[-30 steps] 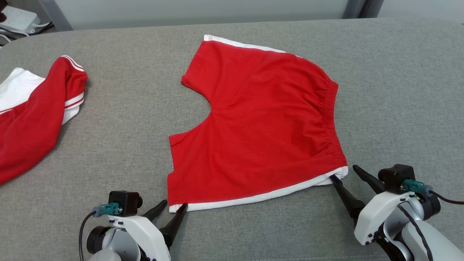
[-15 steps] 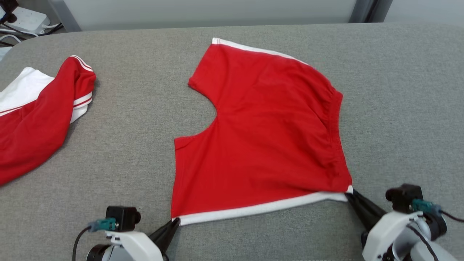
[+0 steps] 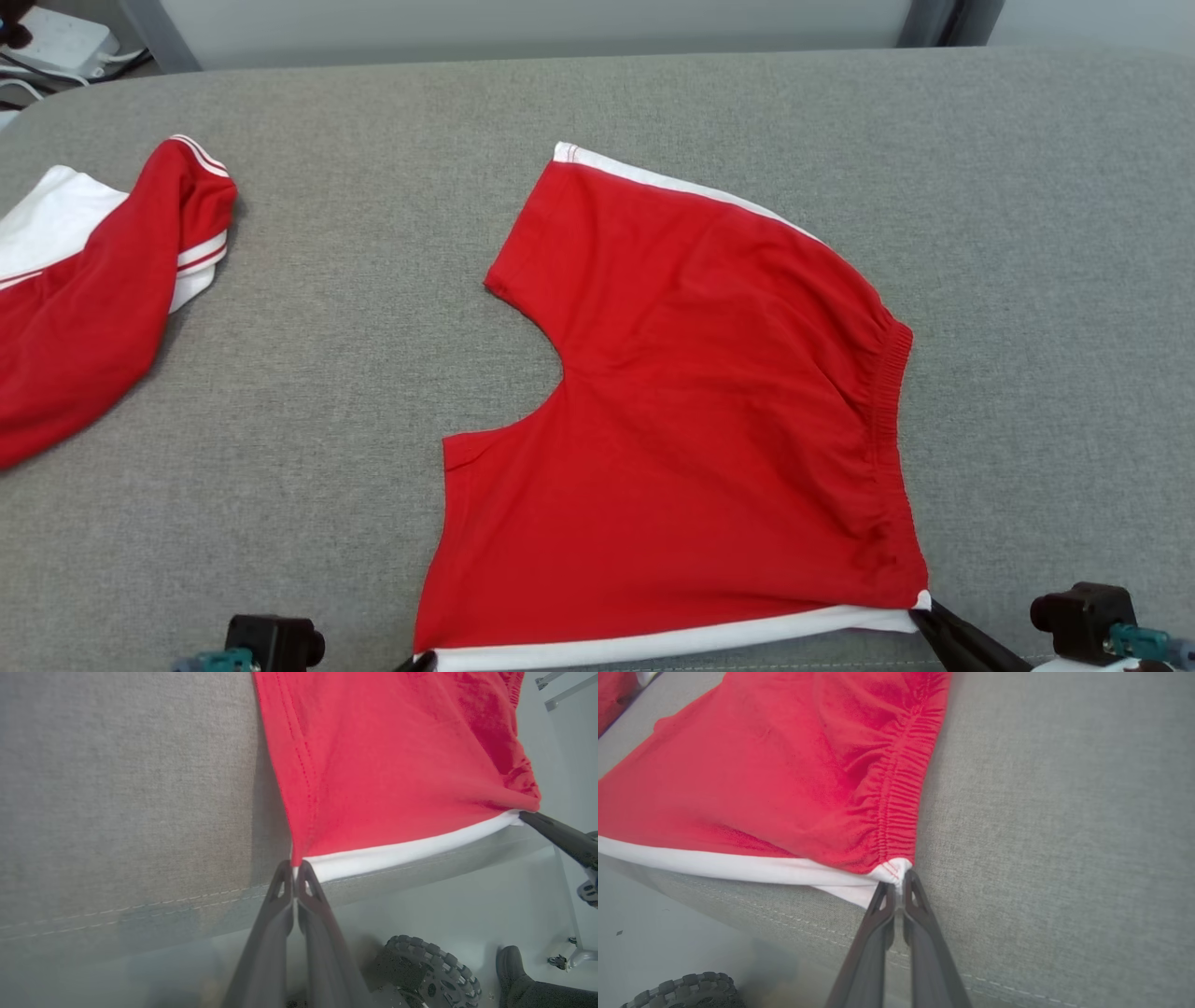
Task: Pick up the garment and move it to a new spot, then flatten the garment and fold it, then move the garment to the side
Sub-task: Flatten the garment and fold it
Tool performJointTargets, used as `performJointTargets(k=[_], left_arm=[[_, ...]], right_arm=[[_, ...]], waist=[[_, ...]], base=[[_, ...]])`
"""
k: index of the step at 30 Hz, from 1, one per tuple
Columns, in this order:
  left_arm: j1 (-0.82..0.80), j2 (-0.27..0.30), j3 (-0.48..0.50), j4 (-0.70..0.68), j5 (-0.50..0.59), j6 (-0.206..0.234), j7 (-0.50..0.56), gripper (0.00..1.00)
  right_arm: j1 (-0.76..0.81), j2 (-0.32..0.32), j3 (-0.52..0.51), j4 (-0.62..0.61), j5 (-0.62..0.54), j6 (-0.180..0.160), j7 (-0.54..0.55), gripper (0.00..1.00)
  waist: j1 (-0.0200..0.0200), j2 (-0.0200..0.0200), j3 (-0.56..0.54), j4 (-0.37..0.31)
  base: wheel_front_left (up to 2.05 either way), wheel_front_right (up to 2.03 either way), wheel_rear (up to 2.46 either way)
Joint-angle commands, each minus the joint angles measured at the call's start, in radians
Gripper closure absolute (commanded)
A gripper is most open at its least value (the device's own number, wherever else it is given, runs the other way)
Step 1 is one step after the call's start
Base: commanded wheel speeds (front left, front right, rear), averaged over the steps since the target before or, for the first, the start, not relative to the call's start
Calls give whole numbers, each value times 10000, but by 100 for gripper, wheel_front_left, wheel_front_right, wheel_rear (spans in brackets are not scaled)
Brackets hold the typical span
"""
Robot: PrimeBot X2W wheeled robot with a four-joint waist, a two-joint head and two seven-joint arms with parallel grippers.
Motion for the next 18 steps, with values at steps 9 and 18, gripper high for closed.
performJointTargets(k=[9,18], left_arm=[[-2391,1231,1226,-1442,-16,-371,770,100],[-5942,783,1539,-204,-464,-1110,1529,100]], right_arm=[[-839,-274,-606,-1683,380,-2,1321,100],[-3082,189,-356,-1189,1194,-2,1655,100]], waist=[[0,0,566,-183],[0,0,1234,-676]], base=[[0,0,0],[0,0,0]])
